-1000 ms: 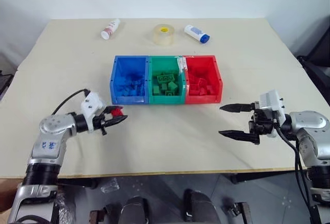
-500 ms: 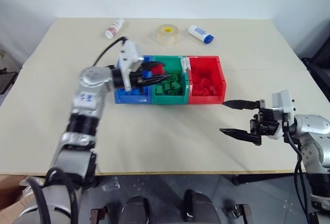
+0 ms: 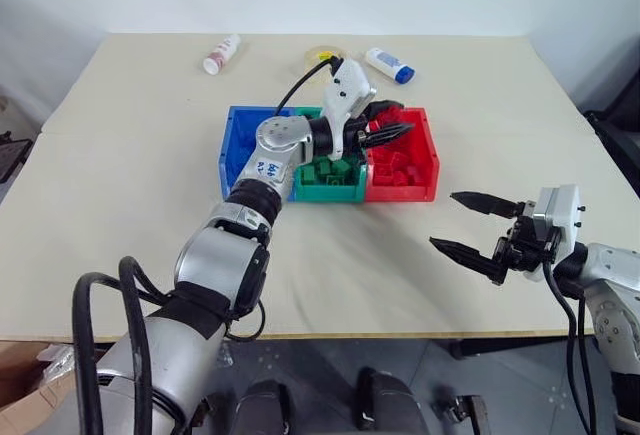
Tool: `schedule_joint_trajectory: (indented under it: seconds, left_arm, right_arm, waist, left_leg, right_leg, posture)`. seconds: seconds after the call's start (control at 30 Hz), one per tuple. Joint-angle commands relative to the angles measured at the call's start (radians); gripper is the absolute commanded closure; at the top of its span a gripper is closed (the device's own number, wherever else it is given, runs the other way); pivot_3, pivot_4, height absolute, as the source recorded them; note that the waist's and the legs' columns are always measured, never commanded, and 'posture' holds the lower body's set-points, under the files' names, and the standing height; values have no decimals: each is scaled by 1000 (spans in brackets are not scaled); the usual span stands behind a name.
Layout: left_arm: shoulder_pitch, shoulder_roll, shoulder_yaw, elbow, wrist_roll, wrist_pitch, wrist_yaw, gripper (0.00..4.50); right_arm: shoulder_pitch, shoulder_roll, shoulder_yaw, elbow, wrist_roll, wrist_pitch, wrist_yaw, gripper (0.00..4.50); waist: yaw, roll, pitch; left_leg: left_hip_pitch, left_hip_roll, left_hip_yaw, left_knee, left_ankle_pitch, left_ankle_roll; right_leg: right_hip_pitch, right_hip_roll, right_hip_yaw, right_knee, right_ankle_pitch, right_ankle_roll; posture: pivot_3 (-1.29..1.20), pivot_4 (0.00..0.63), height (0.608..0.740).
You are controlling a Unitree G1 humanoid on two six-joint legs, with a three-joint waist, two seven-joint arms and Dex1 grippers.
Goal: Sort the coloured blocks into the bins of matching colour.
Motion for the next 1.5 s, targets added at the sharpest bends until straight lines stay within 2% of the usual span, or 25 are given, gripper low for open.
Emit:
schedule_joint_trajectory:
  seconds: [0.03, 0.17, 0.2, 0.47, 0.63, 0.7, 0.8, 0.97, 1.03, 1.17, 1.33, 1.5]
  left_arm:
    - [-42, -35, 16, 22, 22, -26, 31, 1377]
    - [-41, -40, 35, 26, 30, -36, 38, 154]
    - [-40, -40, 40, 25, 30, -37, 35, 25]
    - [-13, 13, 56, -4, 33, -63, -31, 25]
    - [65, 145, 37, -103, 28, 7, -198, 25]
    - [148, 218, 52, -215, -19, 73, -303, 25]
    - [282, 300, 63, -413, -65, 171, -362, 25]
    - [527, 427, 101, -776, -133, 362, -333, 25]
    - [679, 493, 161, -936, -171, 416, -302, 25]
    - [904, 567, 234, -1148, -215, 498, -242, 25]
    - [1145, 622, 319, -1303, -273, 543, -222, 25]
    - [1222, 641, 361, -1292, -290, 525, -197, 25]
  right_arm:
    - [-1, -3, -34, -53, 28, 6, -24, 0]
    - [-14, -12, -27, -41, 27, 6, -17, 0]
    - [-19, -13, -25, -38, 26, 8, -15, 0]
    - [-95, -25, 10, 24, 15, 15, 31, 0]
    - [-141, -38, 37, 80, 1, 8, 87, 0]
    - [-168, -47, 54, 115, -8, 7, 113, 0]
    - [-211, -53, 79, 164, -22, 8, 147, 0]
    - [-296, -65, 124, 259, -50, -1, 214, 0]
    - [-342, -73, 150, 314, -70, -9, 253, 0]
    - [-385, -86, 180, 384, -102, -30, 312, 0]
    - [-422, -95, 209, 463, -145, -60, 371, 0]
    - [-450, -93, 222, 518, -178, -85, 399, 0]
  waist:
    - [0, 0, 0]
    - [-1, 0, 0]
    - [-2, 0, 0]
    - [-2, 0, 0]
    - [-8, 0, 0]
    - [-11, 1, 0]
    - [-13, 1, 0]
    - [-5, 1, 0]
    - [-8, 1, 0]
    - [-10, 1, 0]
    - [-3, 1, 0]
    - [-5, 1, -1]
  left_leg:
    - [0, 0, 0, 0, 0, 0]
    - [0, 0, 0, 0, 0, 0]
    - [0, 0, 0, 0, 0, 0]
    - [0, 0, 0, 0, 0, 0]
    - [0, 0, 0, 0, 0, 0]
    - [1, 0, 0, 0, 0, 0]
    - [1, 1, 0, 0, 0, 0]
    - [1, 1, 0, 1, 0, 0]
    - [1, 1, 0, 2, 0, 0]
    - [2, 2, 0, 1, 0, 0]
    - [2, 2, 1, 2, 0, 0]
    - [3, 2, 1, 2, 0, -1]
  right_leg:
    - [0, 0, 0, 0, 0, 0]
    - [0, 0, 0, 0, 0, 0]
    - [0, 0, 0, 0, 0, 0]
    - [0, 0, 0, 1, 0, 0]
    - [-1, 0, 0, 1, 0, 0]
    - [-1, 0, 0, 2, 0, 0]
    - [-1, 0, 0, 4, 0, 0]
    - [-1, 0, 1, 5, 0, 0]
    - [-1, 0, 1, 6, 0, 0]
    - [-1, 0, 1, 7, 0, 0]
    - [-1, 0, 2, 7, 0, -1]
    - [-1, 0, 1, 8, -1, -1]
  posture:
    - [0, 150, 740]
    - [0, 150, 740]
    - [0, 150, 740]
    - [0, 150, 740]
    - [0, 150, 740]
    - [0, 150, 740]
    - [0, 150, 740]
    - [0, 150, 740]
    - [0, 150, 740]
    - [0, 150, 740]
    - [0, 150, 740]
    - [0, 150, 740]
